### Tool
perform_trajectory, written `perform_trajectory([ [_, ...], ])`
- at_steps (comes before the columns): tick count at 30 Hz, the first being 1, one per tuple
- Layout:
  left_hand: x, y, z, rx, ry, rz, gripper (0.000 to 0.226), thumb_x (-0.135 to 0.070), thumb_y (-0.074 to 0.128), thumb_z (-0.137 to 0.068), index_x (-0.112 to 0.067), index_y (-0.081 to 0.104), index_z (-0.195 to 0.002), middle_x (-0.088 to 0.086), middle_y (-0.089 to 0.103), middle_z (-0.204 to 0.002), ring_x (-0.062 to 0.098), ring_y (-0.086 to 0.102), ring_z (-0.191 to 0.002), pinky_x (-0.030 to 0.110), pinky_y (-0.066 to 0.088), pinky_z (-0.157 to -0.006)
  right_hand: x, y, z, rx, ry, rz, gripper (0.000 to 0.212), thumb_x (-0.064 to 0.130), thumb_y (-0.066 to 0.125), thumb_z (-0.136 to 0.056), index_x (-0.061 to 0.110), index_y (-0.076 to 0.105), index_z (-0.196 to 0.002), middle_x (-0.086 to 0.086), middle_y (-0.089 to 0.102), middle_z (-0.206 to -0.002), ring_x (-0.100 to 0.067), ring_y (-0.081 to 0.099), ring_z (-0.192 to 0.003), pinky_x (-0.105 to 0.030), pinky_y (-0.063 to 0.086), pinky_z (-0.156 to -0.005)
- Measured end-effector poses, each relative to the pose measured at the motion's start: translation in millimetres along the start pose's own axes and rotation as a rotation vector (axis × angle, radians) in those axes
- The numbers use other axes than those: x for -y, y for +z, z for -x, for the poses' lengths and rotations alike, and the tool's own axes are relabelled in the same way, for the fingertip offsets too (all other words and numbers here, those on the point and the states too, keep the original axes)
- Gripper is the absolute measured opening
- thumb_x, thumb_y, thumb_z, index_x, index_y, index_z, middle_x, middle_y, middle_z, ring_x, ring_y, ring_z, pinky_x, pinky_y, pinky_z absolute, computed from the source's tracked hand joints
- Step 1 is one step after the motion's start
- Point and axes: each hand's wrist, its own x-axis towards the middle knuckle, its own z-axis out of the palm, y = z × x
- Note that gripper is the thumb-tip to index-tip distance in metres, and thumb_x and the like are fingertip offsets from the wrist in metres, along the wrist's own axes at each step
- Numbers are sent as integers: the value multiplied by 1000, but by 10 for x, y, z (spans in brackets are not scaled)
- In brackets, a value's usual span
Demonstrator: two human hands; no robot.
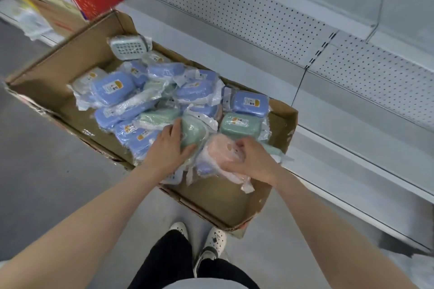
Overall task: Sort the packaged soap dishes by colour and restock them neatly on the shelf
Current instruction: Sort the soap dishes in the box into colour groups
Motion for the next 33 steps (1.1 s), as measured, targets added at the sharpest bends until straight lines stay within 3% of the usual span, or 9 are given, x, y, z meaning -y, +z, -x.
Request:
perform_trajectory([
  [9, -123, 155, -207, 130, -61, -63, 86, -54, 60, -85, -8, 19, -145, 16, 44, -135, 33, 48, -120, 40, 42, -94, -84, -264, -314, 23, 177, -441, 80, 68, 65, -77, 41, 28, -142, 8, 47, -130, -15, 56, -110, -32, 50, -92],
  [13, -103, 29, -455, 307, 33, -251, 89, -62, 60, -81, -14, 21, -144, 12, 49, -132, 32, 57, -111, 39, 49, -84, -113, -291, -499, -226, 316, -689, 70, 67, 64, -79, 33, 42, -136, 4, 56, -130, -13, 60, -103, -30, 53, -87],
  [15, -136, -89, -596, 382, 187, -402, 82, -66, 55, -82, -16, 31, -142, 7, 54, -128, 28, 59, -109, 37, 49, -82, -124, -314, -623, -417, 348, -580, 67, 65, 62, -81, 27, 45, -133, 6, 58, -123, -11, 61, -97, -25, 50, -81],
  [17, -190, -215, -793, 308, 364, -480, 62, -60, 51, -89, -18, 45, -133, 3, 56, -124, 27, 61, -106, 36, 49, -80, -156, -299, -761, -551, 363, -341, 73, 72, 59, -79, 24, 45, -132, 5, 59, -119, -15, 60, -100, -30, 50, -85],
  [21, -226, -344, -1340, 27, 787, -430, 32, -25, 73, -79, -12, 66, -108, 7, 62, -109, 31, 60, -97, 39, 53, -72, -152, -129, -911, -640, 344, 38, 70, 77, 51, -76, 28, 44, -127, -3, 58, -112, -23, 60, -96, -31, 52, -81],
  [23, -253, -284, -1668, -20, 926, -522, 33, -23, 74, -73, -10, 69, -103, 8, 63, -115, 34, 57, -109, 45, 52, -87, -116, -65, -910, -620, 380, 144, 69, 69, 57, -78, 31, 41, -133, -9, 54, -119, -28, 58, -102, -37, 52, -85],
  [25, -326, -209, -1884, 90, 972, -627, 39, -32, 63, -83, -13, 66, -117, 6, 58, -132, 35, 43, -132, 51, 33, -109, -99, -14, -900, -616, 362, 241, 71, 62, 62, -79, 29, 38, -138, -12, 52, -120, -32, 56, -103, -42, 49, -87],
  [28, -363, -94, -2044, 259, 989, -706, 41, -42, 48, -96, -26, 56, -133, -5, 49, -143, 27, 29, -142, 50, 11, -118, -35, -7, -892, -621, 361, 302, 71, 58, 65, -79, 27, 39, -138, -11, 53, -120, -30, 56, -102, -42, 48, -87],
  [33, -111, -143, -2091, 262, 967, -777, 41, -46, 49, -93, -25, 60, -126, -6, 58, -130, 23, 45, -126, 44, 22, -114, -6, 28, -891, -650, 352, 355, 74, 55, 69, -77, 25, 41, -138, -12, 55, -119, -30, 58, -101, -42, 51, -84],
])
